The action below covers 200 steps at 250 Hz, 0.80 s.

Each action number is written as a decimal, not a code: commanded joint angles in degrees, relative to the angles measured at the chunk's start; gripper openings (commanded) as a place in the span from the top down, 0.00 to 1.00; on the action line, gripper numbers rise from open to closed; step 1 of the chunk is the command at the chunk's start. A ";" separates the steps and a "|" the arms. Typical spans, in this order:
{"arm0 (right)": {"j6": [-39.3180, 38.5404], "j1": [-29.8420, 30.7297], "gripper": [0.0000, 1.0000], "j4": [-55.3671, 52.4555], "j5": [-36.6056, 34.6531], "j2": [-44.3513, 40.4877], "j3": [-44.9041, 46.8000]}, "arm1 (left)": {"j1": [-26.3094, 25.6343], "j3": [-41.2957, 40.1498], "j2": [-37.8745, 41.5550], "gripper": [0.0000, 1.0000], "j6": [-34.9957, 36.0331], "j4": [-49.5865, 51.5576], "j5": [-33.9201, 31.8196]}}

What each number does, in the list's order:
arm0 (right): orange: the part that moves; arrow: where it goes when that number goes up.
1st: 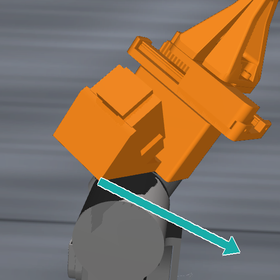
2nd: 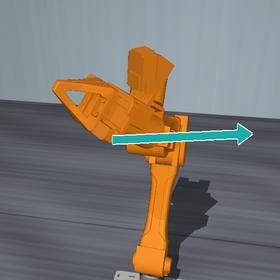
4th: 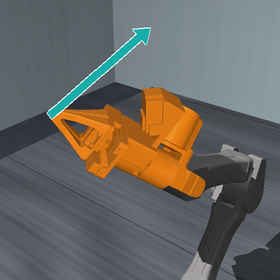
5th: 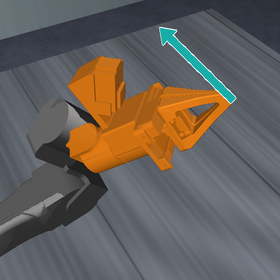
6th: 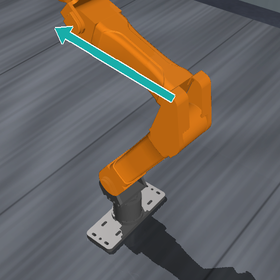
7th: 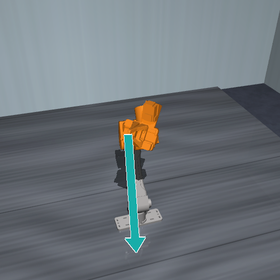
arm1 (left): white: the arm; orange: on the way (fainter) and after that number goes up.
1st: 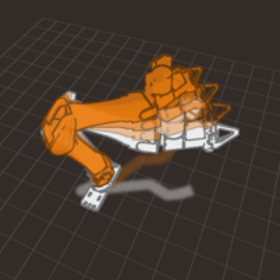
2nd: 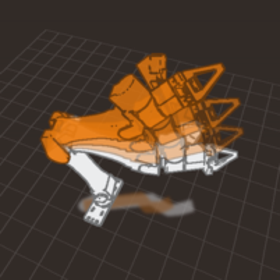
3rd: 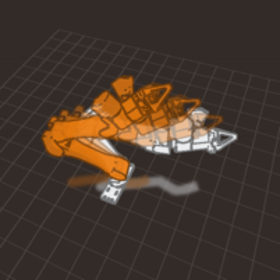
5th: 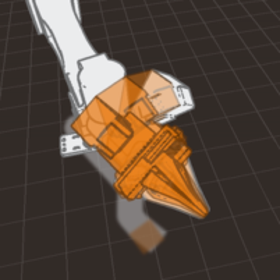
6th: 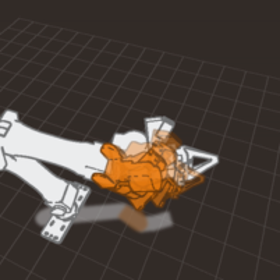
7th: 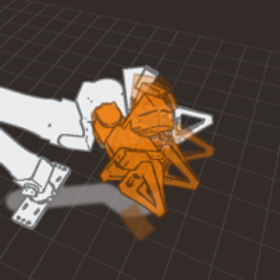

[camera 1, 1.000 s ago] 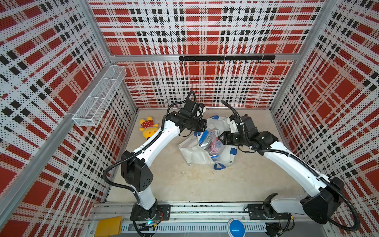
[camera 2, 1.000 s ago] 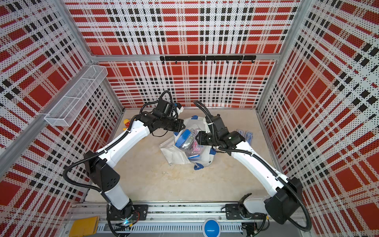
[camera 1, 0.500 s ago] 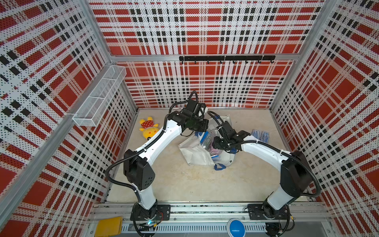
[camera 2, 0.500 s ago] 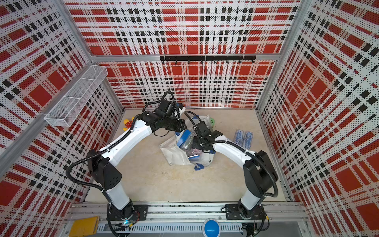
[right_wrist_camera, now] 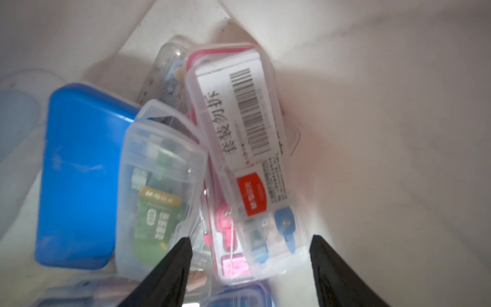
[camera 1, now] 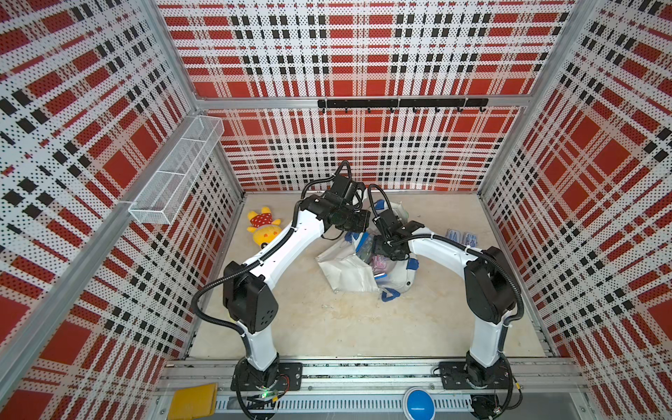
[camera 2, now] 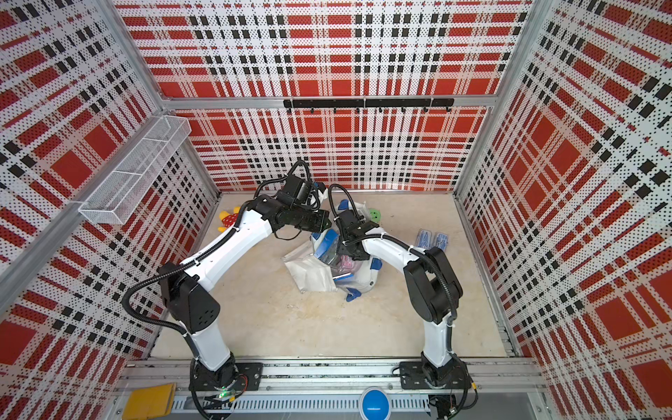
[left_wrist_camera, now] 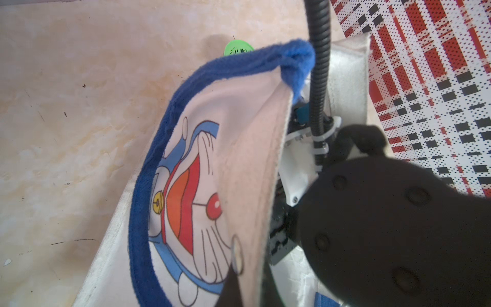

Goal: Take out the compass set from the canvas bag
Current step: Pick up the compass set from the canvas bag.

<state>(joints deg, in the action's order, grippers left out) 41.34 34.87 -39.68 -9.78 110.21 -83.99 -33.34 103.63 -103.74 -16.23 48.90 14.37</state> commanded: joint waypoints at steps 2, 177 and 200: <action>-1.66 -1.71 0.27 -1.93 0.62 3.71 -1.24 | 0.00 2.80 -0.05 1.00 0.54 -1.90 2.08; -5.50 -5.17 0.51 4.82 14.36 8.32 -1.03 | 0.09 3.50 -0.41 1.00 0.16 -1.00 1.10; -5.41 -5.24 0.51 4.35 14.36 8.88 -0.97 | 0.09 3.69 -0.46 1.00 0.15 -1.00 1.17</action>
<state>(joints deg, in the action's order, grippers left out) 35.88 30.57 -32.23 4.05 115.11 -85.30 -33.10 104.49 -105.21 -16.23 48.88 14.02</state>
